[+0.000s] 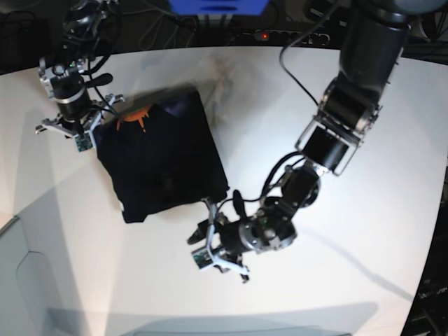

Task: Fold the T-shirt properly
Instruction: 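Push the folded bundle with the left gripper toward the right gripper to flatten it, then press and tidy the bundle's collar edge with the right gripper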

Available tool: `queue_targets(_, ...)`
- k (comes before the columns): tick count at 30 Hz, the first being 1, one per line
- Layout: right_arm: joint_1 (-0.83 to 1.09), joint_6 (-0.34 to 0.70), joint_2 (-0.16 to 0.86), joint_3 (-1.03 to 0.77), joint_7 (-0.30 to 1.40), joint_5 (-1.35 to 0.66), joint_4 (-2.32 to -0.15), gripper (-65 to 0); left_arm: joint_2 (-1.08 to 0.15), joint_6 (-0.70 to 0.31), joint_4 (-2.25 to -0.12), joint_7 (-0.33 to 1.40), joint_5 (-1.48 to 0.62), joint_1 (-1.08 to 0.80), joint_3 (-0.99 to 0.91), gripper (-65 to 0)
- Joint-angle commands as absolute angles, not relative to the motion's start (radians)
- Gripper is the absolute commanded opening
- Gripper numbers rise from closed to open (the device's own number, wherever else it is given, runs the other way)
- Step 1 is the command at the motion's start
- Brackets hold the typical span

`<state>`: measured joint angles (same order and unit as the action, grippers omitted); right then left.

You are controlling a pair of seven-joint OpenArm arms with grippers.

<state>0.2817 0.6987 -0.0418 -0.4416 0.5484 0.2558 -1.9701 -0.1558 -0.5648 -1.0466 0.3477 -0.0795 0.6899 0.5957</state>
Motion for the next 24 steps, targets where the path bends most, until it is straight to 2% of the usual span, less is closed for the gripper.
queue_targets(1,0.255,0.698,-0.035,-0.464,0.527,0.249,-1.991,-65.0,-0.194,-0.545,-1.106,0.331,-0.087,0.694,0.530,-41.6)
queue_targets(8,0.104,0.698,-0.028,-0.616,0.535,0.251,-1.873,-65.0,-0.283,-0.550,-1.330,0.438,-0.087,0.372,0.096,-41.6)
queue_targets(13,0.062,0.698,-0.028,-0.644,0.526,0.249,-1.741,-65.0,-0.280,-0.549,-1.377,0.475,-0.087,0.231,-0.148,-41.6)
queue_targets(18,0.113,0.698,-0.038,-0.553,0.526,0.246,-1.722,-65.0,-0.278,-0.549,-1.386,0.506,-0.087,0.147,-0.312,-41.6)
queue_targets(24,0.189,0.698,-0.096,-0.486,0.524,0.246,-1.784,-65.0,-0.278,-0.549,-1.386,0.506,-0.087,0.091,-0.409,-41.6)
